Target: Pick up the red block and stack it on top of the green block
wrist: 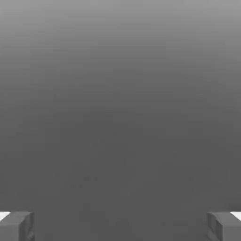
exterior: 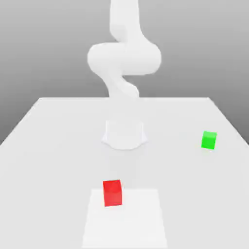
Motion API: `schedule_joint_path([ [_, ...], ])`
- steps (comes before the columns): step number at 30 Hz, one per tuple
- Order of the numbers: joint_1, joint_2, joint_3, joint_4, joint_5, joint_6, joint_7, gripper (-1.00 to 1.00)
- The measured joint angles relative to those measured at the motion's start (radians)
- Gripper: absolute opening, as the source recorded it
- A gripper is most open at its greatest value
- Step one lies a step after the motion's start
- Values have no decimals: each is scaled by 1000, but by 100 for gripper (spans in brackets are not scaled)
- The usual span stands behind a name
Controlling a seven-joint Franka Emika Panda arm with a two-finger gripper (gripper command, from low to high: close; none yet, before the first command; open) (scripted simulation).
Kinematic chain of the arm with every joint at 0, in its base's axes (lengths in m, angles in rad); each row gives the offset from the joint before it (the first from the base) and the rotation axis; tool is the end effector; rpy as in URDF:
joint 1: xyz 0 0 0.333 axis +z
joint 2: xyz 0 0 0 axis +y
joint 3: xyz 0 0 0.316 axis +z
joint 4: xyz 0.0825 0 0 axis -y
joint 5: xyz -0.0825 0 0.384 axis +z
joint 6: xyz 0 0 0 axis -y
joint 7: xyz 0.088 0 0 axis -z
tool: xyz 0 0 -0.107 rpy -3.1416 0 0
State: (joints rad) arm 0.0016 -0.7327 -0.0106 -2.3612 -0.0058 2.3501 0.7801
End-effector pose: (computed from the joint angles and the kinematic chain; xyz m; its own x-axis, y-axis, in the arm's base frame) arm 0.3748 -0.0048 0.6611 0.5295 -0.7071 0.4686 -0.5323 -0.7071 -0.4655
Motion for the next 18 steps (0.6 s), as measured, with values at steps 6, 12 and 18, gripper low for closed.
schedule_joint_path([
  [6, 3, 196, -32, -170, -14, 142, -59, 0],
  [12, 4, 398, -66, -342, -24, 287, -122, 0],
  [18, 2, 666, -93, -509, -10, 479, -207, 0],
])
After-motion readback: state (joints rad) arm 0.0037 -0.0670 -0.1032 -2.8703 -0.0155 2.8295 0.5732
